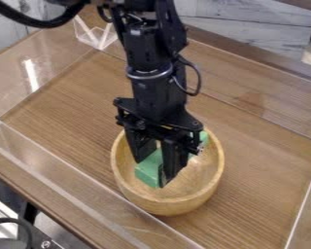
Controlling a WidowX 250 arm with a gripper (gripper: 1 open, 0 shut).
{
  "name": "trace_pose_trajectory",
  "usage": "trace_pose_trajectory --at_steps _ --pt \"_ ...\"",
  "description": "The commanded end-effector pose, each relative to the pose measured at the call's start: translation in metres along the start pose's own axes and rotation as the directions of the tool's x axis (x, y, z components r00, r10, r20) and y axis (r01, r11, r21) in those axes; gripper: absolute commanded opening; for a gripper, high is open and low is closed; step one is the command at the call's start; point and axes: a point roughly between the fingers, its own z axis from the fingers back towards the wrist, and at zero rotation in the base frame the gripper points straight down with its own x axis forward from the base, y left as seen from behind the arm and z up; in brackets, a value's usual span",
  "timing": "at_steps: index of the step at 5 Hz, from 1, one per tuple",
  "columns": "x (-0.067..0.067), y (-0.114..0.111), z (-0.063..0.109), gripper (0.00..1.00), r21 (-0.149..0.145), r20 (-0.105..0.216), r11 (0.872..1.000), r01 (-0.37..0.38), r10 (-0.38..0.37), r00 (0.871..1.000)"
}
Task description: Put the green block in the brown bowl
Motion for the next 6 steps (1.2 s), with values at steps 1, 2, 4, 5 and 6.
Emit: trace_pose_trajectory --at_steps 1,2,4,5,6 --pt "0.0065 -0.0038 0.0124 0.00 -0.004 0.060 1.000 0.019 -0.019 0.998" --pt "0.0082 -0.0033 0.0133 0.00 -0.010 0.063 1.000 0.018 -0.017 0.998" --pt "0.0119 -0.0024 0.0145 0.00 -0.023 0.069 1.000 0.015 -0.013 0.998" --pt "0.0139 -0.0018 0.0146 0.00 -0.028 0.071 1.000 0.013 -0.011 0.997" --pt "0.0159 -0.0011 0.0142 0.00 -0.033 0.073 0.999 0.011 -0.009 0.997"
